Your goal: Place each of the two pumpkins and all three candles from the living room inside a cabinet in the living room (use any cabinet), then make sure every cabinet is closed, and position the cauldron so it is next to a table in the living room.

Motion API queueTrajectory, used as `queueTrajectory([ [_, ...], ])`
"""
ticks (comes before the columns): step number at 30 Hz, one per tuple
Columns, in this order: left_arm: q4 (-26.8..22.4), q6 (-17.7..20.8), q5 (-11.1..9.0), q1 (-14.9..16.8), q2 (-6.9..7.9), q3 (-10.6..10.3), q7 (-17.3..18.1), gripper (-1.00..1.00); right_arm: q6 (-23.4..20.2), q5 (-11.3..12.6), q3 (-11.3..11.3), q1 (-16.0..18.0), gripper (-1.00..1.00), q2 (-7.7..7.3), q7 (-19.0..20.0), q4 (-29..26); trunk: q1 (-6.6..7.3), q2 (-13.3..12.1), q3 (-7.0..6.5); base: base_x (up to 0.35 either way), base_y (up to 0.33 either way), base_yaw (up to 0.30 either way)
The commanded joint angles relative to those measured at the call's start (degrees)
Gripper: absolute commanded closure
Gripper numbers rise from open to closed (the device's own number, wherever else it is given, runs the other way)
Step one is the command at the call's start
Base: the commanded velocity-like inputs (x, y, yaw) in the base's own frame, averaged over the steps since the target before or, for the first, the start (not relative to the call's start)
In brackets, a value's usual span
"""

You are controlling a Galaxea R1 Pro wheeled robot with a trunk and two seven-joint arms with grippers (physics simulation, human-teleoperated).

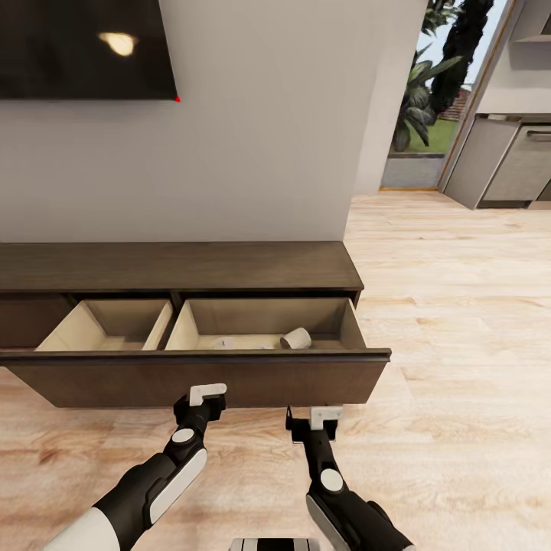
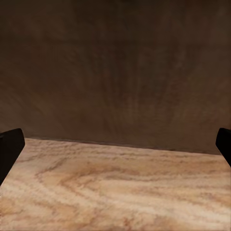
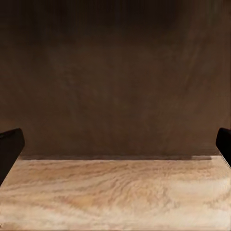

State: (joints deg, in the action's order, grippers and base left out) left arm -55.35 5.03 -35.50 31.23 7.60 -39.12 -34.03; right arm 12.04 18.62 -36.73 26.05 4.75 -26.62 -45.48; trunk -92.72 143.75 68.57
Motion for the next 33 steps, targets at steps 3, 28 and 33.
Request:
queueTrajectory([
  [3,-0.1,0.2,-0.1,0.1,0.1,-0.3,-0.5,-1.0,0.5,0.8,-0.2,0.9,-1.0,-0.08,3.0,0.9,0.01,0.0,0.05,0.0,0.0,0.0],
  [28,-0.1,0.3,-0.2,0.1,0.05,-0.3,-0.5,-1.0,4.0,0.7,-0.3,2.2,-1.0,0.08,5.1,4.6,0.01,0.0,0.05,0.154,0.0,0.0],
  [33,-0.1,0.2,-0.1,0.1,0.05,-0.3,-0.5,-1.0,4.0,0.7,-0.3,2.2,-1.0,0.08,5.1,4.6,0.01,0.0,0.05,0.015,0.0,0.0],
])
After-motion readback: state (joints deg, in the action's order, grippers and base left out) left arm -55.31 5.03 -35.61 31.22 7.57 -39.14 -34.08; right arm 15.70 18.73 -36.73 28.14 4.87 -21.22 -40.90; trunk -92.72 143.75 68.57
